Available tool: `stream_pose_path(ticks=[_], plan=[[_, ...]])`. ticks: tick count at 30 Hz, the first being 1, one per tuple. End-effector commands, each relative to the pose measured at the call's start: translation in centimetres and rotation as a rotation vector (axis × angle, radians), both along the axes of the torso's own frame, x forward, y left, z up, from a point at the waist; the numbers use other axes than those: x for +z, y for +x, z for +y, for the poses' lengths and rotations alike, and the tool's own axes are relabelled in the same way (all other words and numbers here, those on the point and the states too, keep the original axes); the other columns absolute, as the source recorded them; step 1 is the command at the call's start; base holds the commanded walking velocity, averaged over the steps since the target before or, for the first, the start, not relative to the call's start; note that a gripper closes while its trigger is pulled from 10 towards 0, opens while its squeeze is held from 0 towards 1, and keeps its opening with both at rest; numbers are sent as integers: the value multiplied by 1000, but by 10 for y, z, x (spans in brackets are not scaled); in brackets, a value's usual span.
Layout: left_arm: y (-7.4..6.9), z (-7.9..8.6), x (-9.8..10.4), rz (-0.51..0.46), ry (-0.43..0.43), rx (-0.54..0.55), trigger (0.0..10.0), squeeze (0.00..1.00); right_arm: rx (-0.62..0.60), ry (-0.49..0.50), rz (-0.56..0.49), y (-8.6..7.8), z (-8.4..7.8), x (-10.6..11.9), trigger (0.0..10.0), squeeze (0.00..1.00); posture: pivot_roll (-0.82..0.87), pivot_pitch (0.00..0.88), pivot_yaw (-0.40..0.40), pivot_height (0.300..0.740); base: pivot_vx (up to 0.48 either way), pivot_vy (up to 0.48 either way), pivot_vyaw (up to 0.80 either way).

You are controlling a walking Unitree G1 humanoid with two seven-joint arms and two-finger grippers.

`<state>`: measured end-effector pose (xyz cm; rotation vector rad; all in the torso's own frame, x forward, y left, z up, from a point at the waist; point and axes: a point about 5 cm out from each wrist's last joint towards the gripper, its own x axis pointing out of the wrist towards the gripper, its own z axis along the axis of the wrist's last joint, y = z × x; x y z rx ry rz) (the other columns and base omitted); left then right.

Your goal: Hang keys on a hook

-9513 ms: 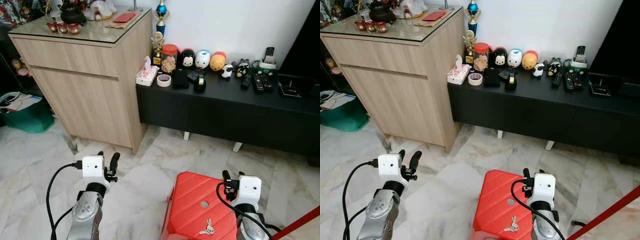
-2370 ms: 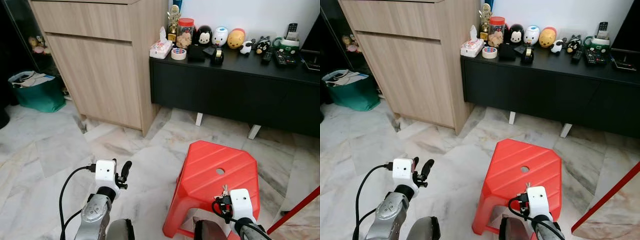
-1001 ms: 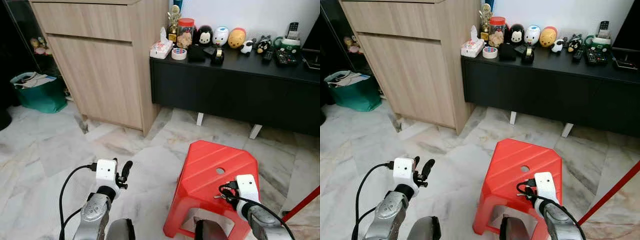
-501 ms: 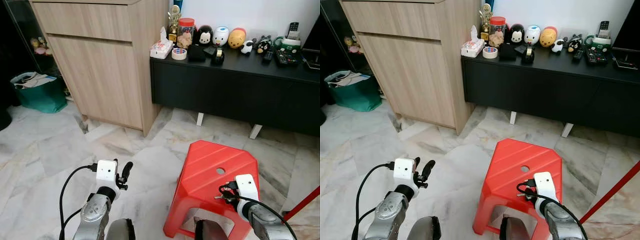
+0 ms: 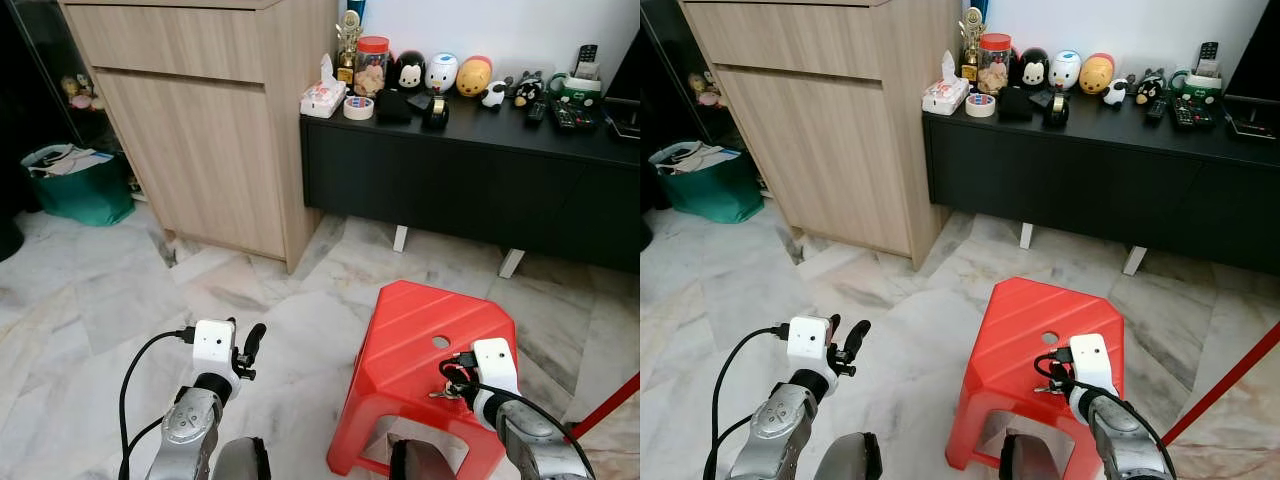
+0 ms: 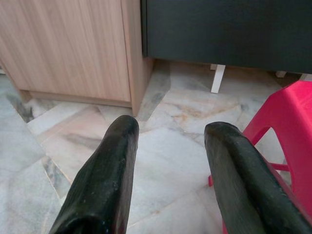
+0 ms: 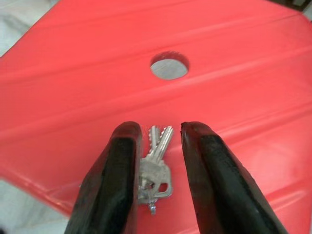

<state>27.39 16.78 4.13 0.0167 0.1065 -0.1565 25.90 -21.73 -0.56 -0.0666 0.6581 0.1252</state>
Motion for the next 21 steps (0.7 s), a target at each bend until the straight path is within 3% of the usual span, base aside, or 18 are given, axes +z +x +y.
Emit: stream_pose_path(ticks=[1, 21], plan=[[1, 0, -1, 5, 15, -8, 10000, 0, 23, -4, 40, -3, 3, -4, 10000, 0, 24, 0, 6, 590, 0, 0, 0], [0, -1, -2, 11, 22, -16, 10000, 0, 8, -6, 76, -7, 4, -12, 10000, 0, 24, 0, 8, 590, 0, 0, 0]])
